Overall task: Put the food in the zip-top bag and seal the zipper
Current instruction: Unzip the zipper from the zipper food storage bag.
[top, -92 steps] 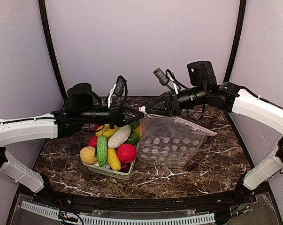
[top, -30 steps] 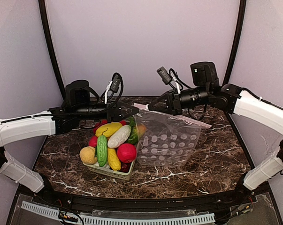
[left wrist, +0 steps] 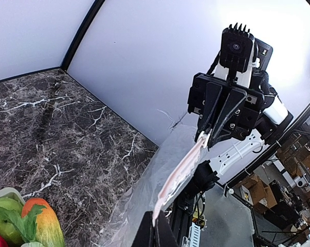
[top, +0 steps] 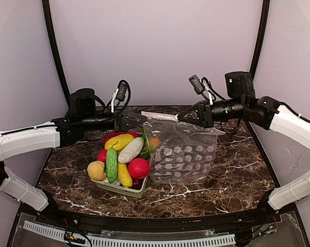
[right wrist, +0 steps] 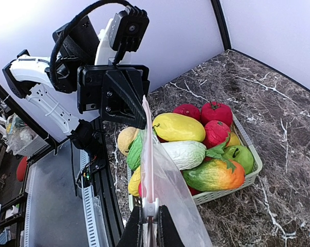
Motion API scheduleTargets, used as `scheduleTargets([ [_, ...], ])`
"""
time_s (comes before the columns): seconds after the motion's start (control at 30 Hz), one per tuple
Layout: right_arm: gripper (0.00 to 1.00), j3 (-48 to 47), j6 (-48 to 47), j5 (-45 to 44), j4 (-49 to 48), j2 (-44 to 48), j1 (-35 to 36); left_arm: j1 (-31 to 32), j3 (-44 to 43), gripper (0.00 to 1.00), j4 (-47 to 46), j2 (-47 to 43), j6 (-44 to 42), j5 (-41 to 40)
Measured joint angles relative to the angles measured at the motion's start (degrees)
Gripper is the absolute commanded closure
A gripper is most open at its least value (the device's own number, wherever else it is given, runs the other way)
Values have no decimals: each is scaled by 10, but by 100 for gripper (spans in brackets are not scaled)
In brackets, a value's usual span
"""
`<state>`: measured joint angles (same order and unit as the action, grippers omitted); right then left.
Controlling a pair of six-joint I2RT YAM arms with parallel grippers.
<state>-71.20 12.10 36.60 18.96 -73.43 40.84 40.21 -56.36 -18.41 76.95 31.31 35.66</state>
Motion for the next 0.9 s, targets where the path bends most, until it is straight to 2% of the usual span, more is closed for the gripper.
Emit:
scheduleTargets([
  [0.9, 100, 34, -24, -37, 71, 83, -73, -31, 23, 99, 17, -29, 5, -14],
])
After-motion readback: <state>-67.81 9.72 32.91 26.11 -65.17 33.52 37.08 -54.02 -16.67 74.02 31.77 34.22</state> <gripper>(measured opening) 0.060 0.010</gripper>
